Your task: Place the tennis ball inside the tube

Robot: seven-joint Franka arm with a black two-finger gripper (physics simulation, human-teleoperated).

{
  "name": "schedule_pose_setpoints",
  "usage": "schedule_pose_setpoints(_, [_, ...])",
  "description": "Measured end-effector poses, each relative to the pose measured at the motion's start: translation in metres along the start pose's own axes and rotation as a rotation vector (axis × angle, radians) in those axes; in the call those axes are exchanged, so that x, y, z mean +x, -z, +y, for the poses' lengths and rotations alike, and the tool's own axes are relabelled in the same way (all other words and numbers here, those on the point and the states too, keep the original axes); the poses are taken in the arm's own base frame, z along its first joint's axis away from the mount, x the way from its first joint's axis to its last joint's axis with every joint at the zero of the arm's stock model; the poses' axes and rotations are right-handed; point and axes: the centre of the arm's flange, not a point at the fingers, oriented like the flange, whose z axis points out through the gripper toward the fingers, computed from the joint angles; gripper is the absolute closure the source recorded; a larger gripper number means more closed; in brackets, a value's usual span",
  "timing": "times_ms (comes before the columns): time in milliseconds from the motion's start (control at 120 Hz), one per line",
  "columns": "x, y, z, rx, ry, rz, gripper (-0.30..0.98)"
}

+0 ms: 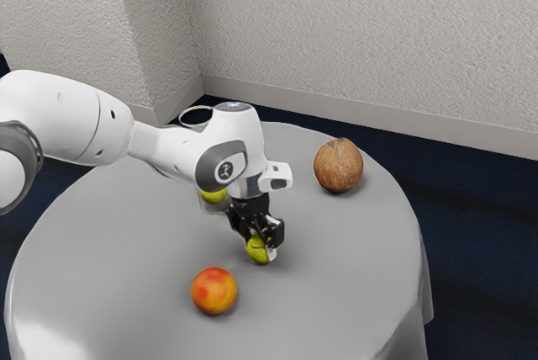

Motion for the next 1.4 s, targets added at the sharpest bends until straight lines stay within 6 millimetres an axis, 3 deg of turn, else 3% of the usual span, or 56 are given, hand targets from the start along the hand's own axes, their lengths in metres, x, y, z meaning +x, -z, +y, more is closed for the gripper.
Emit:
schedule_pose_setpoints(108, [-0.001, 0.017, 0.003, 0.011, -0.004, 0.019, 0.39])
schedule_pose_setpoints(175, [-0.005, 0.046, 0.008, 0.025, -0.011, 0.051, 0.4])
schedule_pose_setpoints(242, [-0.013, 0.1, 0.016, 0.046, -0.018, 0.107, 0.4])
schedule_pose_setpoints(383, [-0.029, 0.242, 0.02, 0.08, -0.001, 0.243, 0.39])
schedule_pose_setpoints(483, [-0.035, 0.301, 0.008, 0.086, 0.031, 0.259, 0.38])
schedule_pose_setpoints(567, [-0.039, 0.328, -0.012, 0.087, 0.069, 0.239, 0.38])
schedule_pose_setpoints(725, [-0.035, 0.331, -0.065, 0.092, 0.147, 0.168, 0.37])
schedule_pose_setpoints(933, [-0.015, 0.309, -0.114, 0.098, 0.201, 0.101, 0.37])
schedule_pose_setpoints(1217, [0.006, 0.294, -0.143, 0.126, 0.231, 0.093, 0.36])
schedule_pose_setpoints(1400, [0.016, 0.287, -0.15, 0.132, 0.241, 0.128, 0.36])
